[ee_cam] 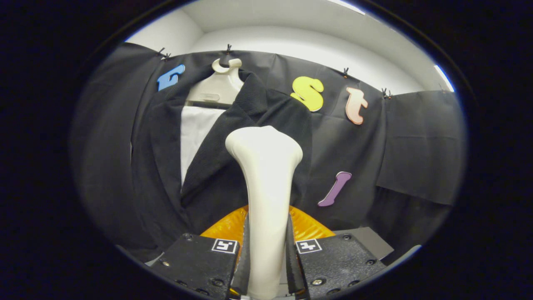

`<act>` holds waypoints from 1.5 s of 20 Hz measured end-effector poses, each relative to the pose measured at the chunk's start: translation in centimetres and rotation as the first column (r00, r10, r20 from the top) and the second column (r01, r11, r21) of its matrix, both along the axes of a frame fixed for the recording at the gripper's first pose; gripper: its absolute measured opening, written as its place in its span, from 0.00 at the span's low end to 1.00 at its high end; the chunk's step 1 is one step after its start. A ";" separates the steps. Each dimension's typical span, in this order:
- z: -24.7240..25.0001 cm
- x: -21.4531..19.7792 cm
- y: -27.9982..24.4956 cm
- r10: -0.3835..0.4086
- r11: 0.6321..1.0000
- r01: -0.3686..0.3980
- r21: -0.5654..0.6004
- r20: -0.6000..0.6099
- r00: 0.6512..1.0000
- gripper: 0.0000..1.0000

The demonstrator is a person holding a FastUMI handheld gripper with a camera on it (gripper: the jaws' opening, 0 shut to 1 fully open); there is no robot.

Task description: Iron the clothes twice with a garment steamer, once on the left side and once on the right side.

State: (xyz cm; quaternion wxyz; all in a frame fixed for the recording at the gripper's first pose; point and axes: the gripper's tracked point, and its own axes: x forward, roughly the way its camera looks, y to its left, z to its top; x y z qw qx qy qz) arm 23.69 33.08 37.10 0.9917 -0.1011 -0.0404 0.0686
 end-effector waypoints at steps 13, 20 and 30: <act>-8.4 -0.4 -0.2 0.009 0.999 -0.015 -0.051 -0.116 0.993 0.38; -13.1 -0.3 -1.3 -0.004 0.996 -0.013 -0.093 -0.181 0.983 0.38; -20.4 -0.4 -2.4 -0.023 0.986 -0.021 -0.167 -0.260 0.965 0.38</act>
